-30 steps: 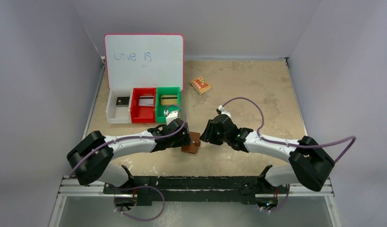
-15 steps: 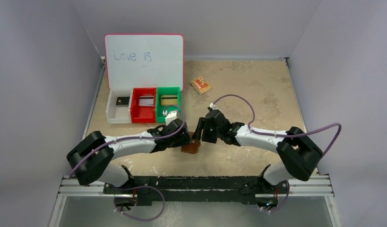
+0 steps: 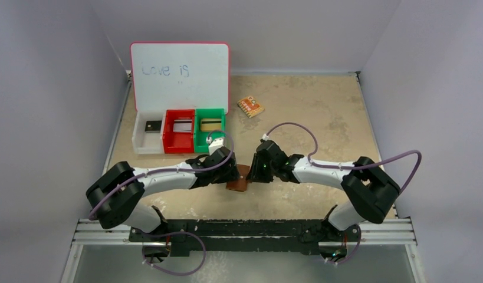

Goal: Take the credit cards out of the card holder
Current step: Open the card holder at the center of the board.

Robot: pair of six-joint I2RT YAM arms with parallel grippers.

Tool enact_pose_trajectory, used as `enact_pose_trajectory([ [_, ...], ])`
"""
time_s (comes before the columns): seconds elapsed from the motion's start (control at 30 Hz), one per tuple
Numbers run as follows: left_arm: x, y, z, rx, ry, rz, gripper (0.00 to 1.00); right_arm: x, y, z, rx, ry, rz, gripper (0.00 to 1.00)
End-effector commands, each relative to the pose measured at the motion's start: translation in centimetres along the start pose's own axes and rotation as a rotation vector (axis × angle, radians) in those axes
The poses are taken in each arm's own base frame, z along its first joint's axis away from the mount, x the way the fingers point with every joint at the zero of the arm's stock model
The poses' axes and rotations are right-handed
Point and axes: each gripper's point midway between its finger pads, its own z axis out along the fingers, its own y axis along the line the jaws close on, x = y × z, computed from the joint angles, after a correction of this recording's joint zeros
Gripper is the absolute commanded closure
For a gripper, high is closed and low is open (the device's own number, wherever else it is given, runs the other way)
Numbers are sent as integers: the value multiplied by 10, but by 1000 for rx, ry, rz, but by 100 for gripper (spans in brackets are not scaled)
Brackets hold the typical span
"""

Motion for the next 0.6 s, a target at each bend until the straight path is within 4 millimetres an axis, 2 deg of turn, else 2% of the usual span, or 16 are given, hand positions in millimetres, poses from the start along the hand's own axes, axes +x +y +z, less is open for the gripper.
enact_pose_trajectory([
  [0.0,6,19,-3,-131,82,150,39,7,-5,-11,-22,-6,28,70],
  [0.1,6,14,-6,-146,124,172,37,11,-3,-17,-29,20,45,78],
  [0.13,7,13,-6,-153,136,165,36,7,-6,-20,-2,2,45,78],
  [0.2,12,12,-6,-161,163,146,35,-5,-9,-26,17,-71,63,74],
  [0.23,14,11,-5,-157,166,139,35,2,-10,-28,-1,-52,87,72],
  [0.3,18,13,-2,-148,166,125,35,-2,-17,-28,-8,-77,101,70],
  [0.43,21,6,6,-74,148,122,35,-2,-31,-14,21,-94,57,68],
  [0.57,26,-9,6,-18,170,95,35,6,-30,-3,37,-17,37,68],
])
